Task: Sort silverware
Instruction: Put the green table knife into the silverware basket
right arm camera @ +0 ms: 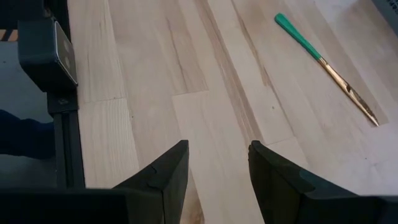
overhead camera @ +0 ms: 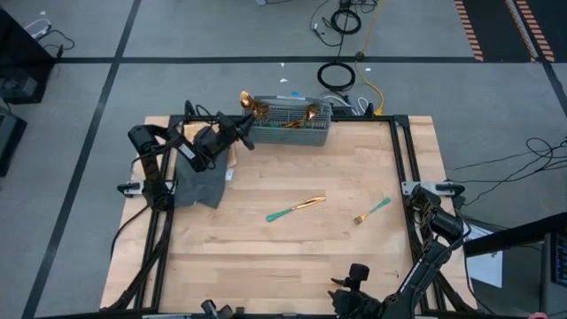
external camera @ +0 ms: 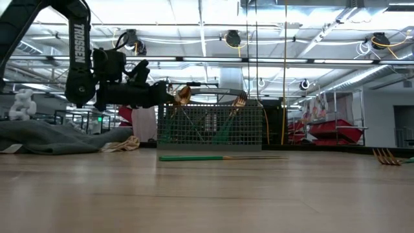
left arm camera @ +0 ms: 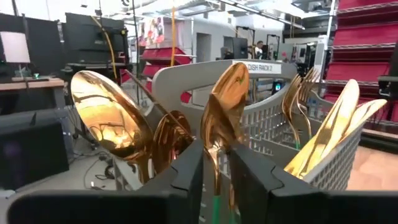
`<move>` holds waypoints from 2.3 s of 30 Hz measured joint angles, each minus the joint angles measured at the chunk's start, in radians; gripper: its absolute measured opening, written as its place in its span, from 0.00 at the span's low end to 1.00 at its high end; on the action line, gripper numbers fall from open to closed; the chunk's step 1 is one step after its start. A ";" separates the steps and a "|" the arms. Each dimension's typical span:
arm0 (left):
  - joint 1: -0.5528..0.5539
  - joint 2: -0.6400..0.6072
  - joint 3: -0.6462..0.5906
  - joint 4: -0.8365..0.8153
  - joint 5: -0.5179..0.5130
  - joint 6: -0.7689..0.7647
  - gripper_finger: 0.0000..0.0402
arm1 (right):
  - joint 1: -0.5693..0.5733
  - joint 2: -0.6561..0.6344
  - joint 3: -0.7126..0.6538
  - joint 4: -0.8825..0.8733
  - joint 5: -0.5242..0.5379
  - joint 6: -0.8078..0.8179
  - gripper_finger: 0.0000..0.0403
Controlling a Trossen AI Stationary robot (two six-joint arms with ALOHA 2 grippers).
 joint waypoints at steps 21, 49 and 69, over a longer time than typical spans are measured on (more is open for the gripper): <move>-0.060 -0.453 -0.089 -0.106 -0.009 -0.123 0.35 | -0.081 -0.201 -0.019 -0.382 0.454 -0.055 0.39; -0.319 -0.822 -0.147 -0.518 0.534 -0.427 0.35 | -0.540 -0.828 -0.911 -0.005 -0.539 -0.236 0.39; -0.406 -0.822 -0.146 -0.566 0.580 -0.509 0.35 | -0.879 -0.288 -0.439 0.476 -0.691 -1.245 0.39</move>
